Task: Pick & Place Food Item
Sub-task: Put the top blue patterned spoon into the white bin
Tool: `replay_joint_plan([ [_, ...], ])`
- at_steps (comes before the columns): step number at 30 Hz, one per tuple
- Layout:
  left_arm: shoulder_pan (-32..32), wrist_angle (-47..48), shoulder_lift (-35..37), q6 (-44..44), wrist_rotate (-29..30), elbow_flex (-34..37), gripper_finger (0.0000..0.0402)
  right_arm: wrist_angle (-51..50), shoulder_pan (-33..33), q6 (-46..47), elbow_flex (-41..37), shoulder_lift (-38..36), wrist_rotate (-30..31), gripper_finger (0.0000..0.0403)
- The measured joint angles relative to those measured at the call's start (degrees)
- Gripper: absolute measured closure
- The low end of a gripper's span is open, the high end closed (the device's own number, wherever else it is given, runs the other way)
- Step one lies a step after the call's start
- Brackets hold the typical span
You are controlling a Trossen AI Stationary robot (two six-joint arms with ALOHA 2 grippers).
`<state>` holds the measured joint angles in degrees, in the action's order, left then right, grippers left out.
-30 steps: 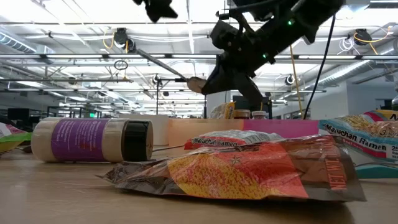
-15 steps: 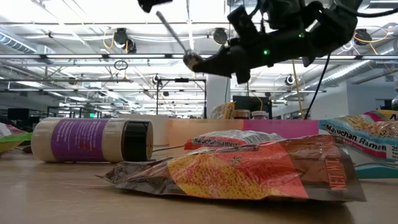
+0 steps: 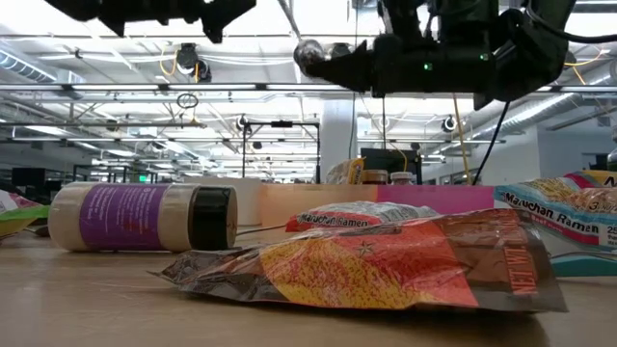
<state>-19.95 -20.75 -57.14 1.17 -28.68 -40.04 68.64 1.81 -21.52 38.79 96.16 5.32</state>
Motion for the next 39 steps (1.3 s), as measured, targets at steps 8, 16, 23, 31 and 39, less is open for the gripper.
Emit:
replay_joint_plan([
  [8,0.53,-12.33,-6.48,-7.11,-4.18,1.28,0.016,1.05,-0.66,-0.4,1.13,0.0,-1.39,0.0402],
  [16,0.64,-16.54,-12.08,-10.06,-6.26,-1.48,0.016,-1.99,-0.71,0.06,1.19,0.0,-2.53,0.0403],
  [23,-0.01,14.76,-12.33,-3.42,-7.1,-14.92,0.016,-4.4,-0.71,0.71,1.21,0.0,-2.37,0.0403],
  [31,0.18,54.93,-18.88,6.6,1.58,-35.8,0.016,-5.8,-0.75,1.37,1.21,0.0,-2.17,0.0403],
  [39,0.9,68.81,-27.62,10.65,3.41,-47.55,0.016,-9.07,-1.49,3.55,1.21,0.0,-2.38,0.0403],
])
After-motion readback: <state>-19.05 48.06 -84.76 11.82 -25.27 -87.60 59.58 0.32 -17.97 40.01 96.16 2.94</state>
